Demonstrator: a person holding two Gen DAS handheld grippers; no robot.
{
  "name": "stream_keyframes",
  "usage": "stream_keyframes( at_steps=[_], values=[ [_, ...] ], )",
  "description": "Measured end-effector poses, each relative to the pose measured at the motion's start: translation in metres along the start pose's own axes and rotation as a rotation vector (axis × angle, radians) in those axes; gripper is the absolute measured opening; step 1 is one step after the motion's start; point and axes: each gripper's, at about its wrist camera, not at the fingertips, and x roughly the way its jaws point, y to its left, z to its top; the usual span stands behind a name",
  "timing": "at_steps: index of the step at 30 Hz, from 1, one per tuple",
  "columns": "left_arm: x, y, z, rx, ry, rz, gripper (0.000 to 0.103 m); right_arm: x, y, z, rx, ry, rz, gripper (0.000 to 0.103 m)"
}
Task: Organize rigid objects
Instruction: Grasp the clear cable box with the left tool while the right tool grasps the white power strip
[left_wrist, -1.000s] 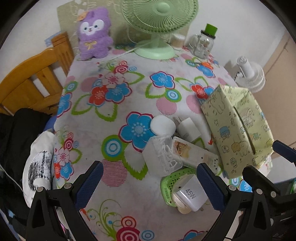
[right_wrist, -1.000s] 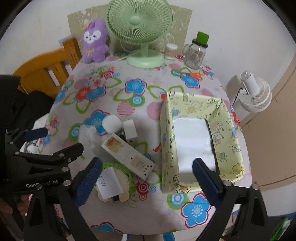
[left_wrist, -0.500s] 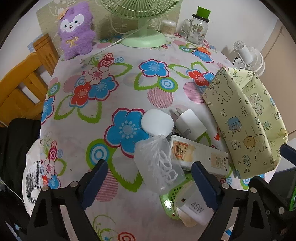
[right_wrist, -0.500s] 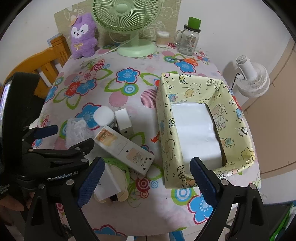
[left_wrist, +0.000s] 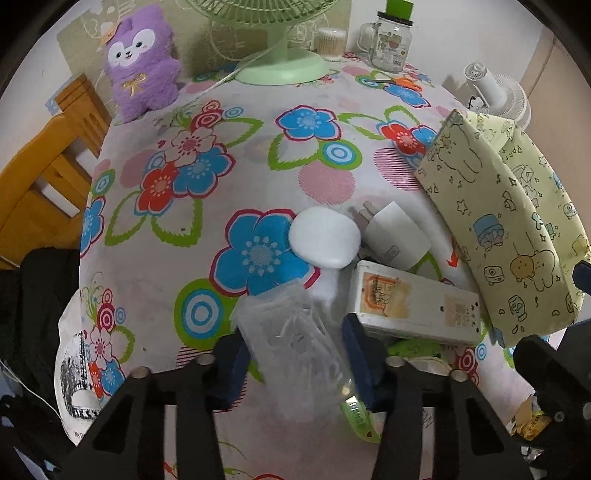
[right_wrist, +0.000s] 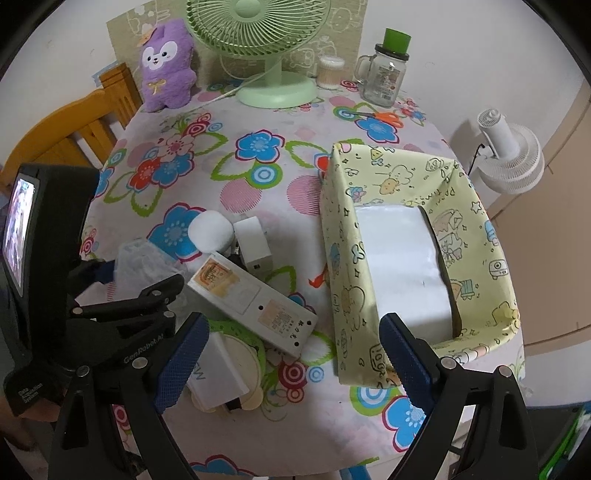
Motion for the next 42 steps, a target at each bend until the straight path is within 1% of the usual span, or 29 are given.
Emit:
stream_keyframes(
  at_steps=[1, 3, 4, 11, 14, 15, 19, 21, 26, 29, 31, 37, 39, 41, 42],
  values=[
    [0.0, 0.003, -0.001, -0.004, -0.001, -0.001, 0.038, 0.0, 0.001, 0.001, -0.004, 0.001, 0.003, 0.095],
    [-0.001, 0.007, -0.002, -0.005, -0.006, -0.006, 0.037, 0.002, 0.005, 0.004, -0.016, 0.002, 0.012, 0.095],
    [0.0, 0.009, -0.002, -0.001, 0.0, -0.018, 0.035, 0.002, 0.007, 0.005, -0.023, 0.003, 0.015, 0.095],
    [-0.005, 0.026, -0.006, -0.013, 0.021, -0.03, 0.032, 0.01, 0.023, 0.017, -0.077, 0.021, 0.062, 0.095],
    [-0.01, 0.037, -0.009, -0.04, 0.035, -0.054, 0.029, 0.019, 0.033, 0.021, -0.123, 0.042, 0.098, 0.095],
    [-0.012, 0.04, -0.01, -0.048, 0.036, -0.053, 0.029, 0.021, 0.037, 0.022, -0.139, 0.044, 0.103, 0.095],
    [-0.016, 0.048, -0.015, -0.051, 0.032, 0.0, 0.029, 0.035, 0.046, 0.023, -0.179, 0.066, 0.116, 0.095],
    [-0.016, 0.05, -0.018, -0.062, 0.029, -0.001, 0.029, 0.044, 0.048, 0.024, -0.186, 0.086, 0.129, 0.095],
    [-0.017, 0.05, -0.021, -0.062, 0.023, 0.0, 0.029, 0.067, 0.051, 0.025, -0.216, 0.134, 0.122, 0.095],
    [-0.012, 0.05, -0.021, -0.084, 0.044, -0.031, 0.03, 0.079, 0.052, 0.023, -0.24, 0.16, 0.116, 0.095],
    [-0.007, 0.051, -0.021, -0.098, 0.049, -0.046, 0.03, 0.084, 0.053, 0.021, -0.261, 0.165, 0.101, 0.095],
    [0.004, 0.048, -0.018, -0.091, 0.058, -0.043, 0.03, 0.098, 0.057, 0.02, -0.29, 0.184, 0.084, 0.095],
    [0.009, 0.047, -0.017, -0.088, 0.062, -0.045, 0.03, 0.103, 0.057, 0.02, -0.292, 0.191, 0.083, 0.092],
    [0.012, 0.047, -0.016, -0.083, 0.069, -0.044, 0.03, 0.11, 0.056, 0.021, -0.296, 0.207, 0.083, 0.081],
    [0.014, 0.047, -0.016, -0.082, 0.072, -0.043, 0.03, 0.113, 0.055, 0.021, -0.295, 0.219, 0.107, 0.079]
  ],
)
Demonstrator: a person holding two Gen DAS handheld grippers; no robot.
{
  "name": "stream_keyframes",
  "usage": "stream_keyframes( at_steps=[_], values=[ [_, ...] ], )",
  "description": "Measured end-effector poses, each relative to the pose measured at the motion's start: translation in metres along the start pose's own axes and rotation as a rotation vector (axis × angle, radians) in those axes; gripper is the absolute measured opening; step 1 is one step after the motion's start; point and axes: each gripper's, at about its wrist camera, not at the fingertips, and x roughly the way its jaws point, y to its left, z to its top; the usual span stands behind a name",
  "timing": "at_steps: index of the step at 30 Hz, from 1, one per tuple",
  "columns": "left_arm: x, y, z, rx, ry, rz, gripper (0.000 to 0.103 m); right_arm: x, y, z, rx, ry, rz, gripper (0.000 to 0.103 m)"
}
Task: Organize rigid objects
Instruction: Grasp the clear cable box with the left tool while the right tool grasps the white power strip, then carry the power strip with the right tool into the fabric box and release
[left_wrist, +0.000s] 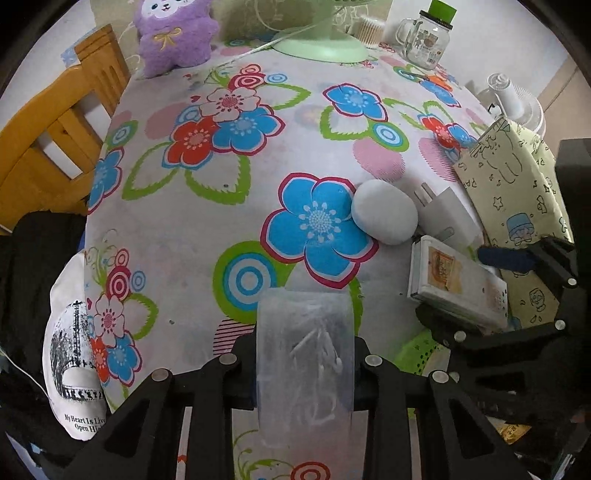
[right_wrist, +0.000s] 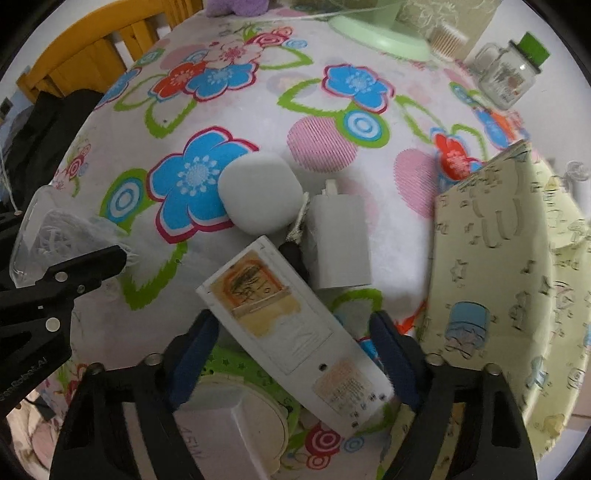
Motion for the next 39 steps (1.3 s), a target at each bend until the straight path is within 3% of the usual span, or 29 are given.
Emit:
stream_keyframes(
  at_steps=[9, 14, 39],
  values=[
    [0.007, 0.0, 0.003, -0.017, 0.006, 0.001, 0.03, 0.005, 0.007, 0.008, -0.097, -0.041, -0.038, 0.059],
    [0.006, -0.004, 0.005, -0.02, 0.02, -0.016, 0.029, -0.001, -0.002, 0.012, -0.066, -0.039, -0.041, 0.052],
    [-0.048, -0.053, 0.018, 0.038, -0.066, -0.079, 0.029, -0.077, -0.031, -0.001, 0.069, -0.117, -0.05, 0.047]
  ],
)
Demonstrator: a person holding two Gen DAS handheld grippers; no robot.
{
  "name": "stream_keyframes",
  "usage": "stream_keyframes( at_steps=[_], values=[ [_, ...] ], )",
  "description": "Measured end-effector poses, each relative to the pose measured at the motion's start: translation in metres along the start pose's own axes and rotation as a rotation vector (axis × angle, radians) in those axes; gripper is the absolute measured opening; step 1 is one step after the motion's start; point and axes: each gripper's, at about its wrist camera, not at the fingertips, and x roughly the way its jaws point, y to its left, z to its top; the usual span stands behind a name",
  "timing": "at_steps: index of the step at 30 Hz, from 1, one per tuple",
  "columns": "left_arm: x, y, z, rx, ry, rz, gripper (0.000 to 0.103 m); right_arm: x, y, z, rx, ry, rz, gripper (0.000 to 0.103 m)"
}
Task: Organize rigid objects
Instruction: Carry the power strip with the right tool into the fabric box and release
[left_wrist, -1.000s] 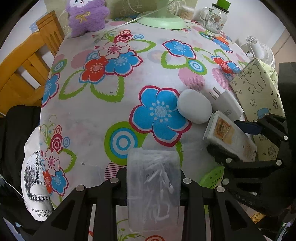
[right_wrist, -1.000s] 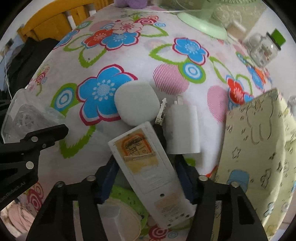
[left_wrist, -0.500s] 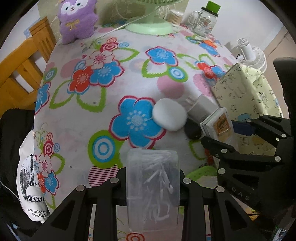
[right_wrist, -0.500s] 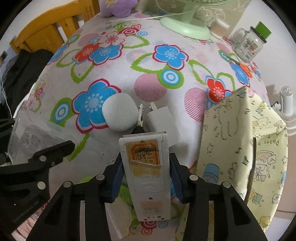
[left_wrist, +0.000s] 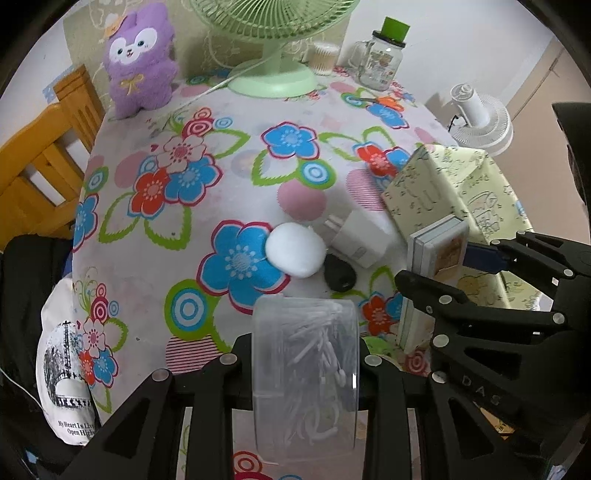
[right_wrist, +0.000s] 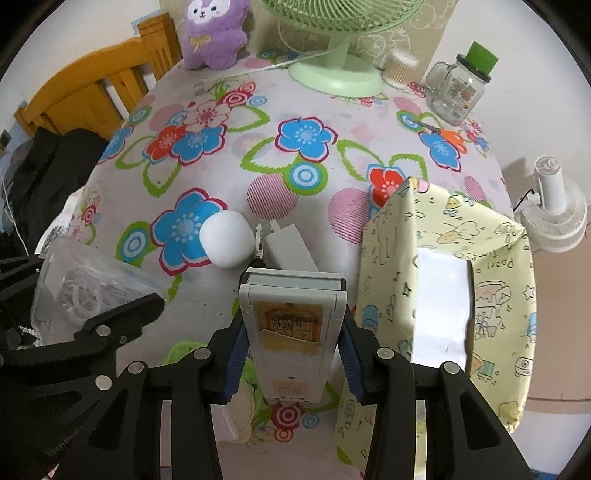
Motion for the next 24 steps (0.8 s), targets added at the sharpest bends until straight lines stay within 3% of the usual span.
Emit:
stream_keyframes(
  at_steps=[24],
  values=[
    [-0.075, -0.043, -0.006, 0.112, -0.124, 0.006, 0.029, -0.087, -0.017, -0.032, 0.143, -0.123, -0.03, 0.047]
  ],
)
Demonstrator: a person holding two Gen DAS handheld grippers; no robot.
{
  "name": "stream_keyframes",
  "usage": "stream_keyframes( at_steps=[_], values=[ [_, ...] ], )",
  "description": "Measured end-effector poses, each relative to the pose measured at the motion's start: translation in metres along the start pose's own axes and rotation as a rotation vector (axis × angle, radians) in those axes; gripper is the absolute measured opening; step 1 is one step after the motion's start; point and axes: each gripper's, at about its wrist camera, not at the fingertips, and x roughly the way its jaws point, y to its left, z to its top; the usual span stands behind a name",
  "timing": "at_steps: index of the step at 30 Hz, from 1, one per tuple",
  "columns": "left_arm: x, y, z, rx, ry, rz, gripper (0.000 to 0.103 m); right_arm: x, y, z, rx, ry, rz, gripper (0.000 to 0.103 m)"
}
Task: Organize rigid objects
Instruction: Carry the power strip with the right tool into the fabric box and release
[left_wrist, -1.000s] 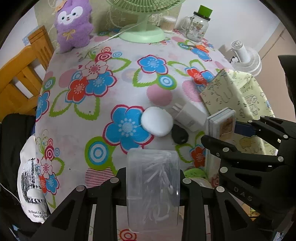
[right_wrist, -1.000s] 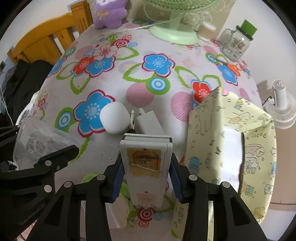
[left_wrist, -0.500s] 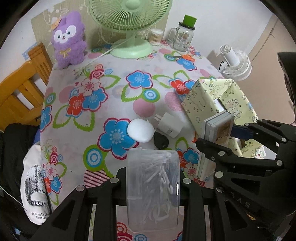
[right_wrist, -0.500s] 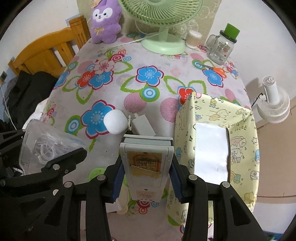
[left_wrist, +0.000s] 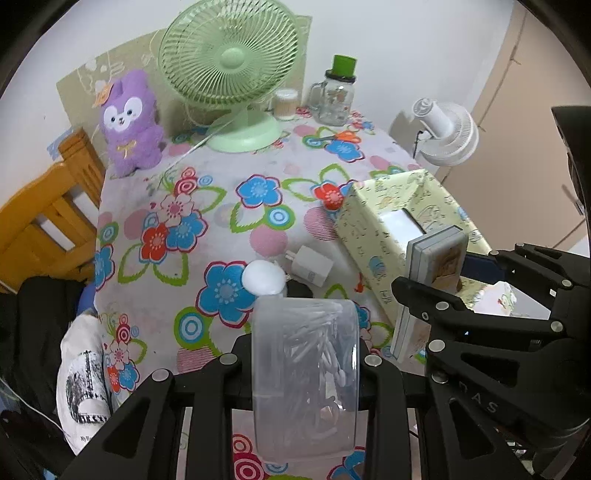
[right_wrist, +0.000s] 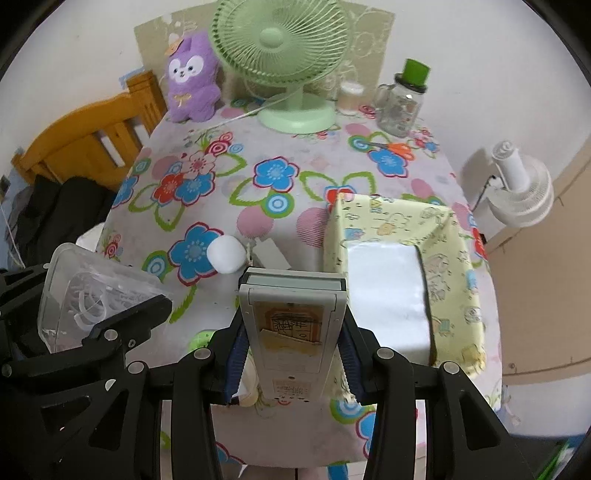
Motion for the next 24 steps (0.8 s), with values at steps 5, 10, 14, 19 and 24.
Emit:
stream_keyframes(
  at_steps=[5, 10, 14, 19, 24],
  values=[
    [-0.014, -0.013, 0.002, 0.046, -0.028, -0.009, 0.029, -0.02, -0.007, -0.008, 0.043, -0.028, -0.024, 0.047],
    [-0.024, -0.029, 0.006, 0.088, -0.049, -0.021, 0.029, -0.036, -0.019, -0.015, 0.082, -0.046, -0.049, 0.047],
    [-0.026, -0.041, 0.01, 0.101, -0.065, -0.032, 0.029, -0.045, -0.031, -0.018, 0.098, -0.061, -0.06, 0.047],
    [-0.022, -0.057, 0.017, 0.09, -0.072, -0.033, 0.029, -0.05, -0.049, -0.017, 0.086, -0.08, -0.066, 0.047],
    [-0.015, -0.073, 0.03, 0.06, -0.078, -0.017, 0.029, -0.046, -0.07, -0.01, 0.063, -0.076, -0.046, 0.047]
  ],
)
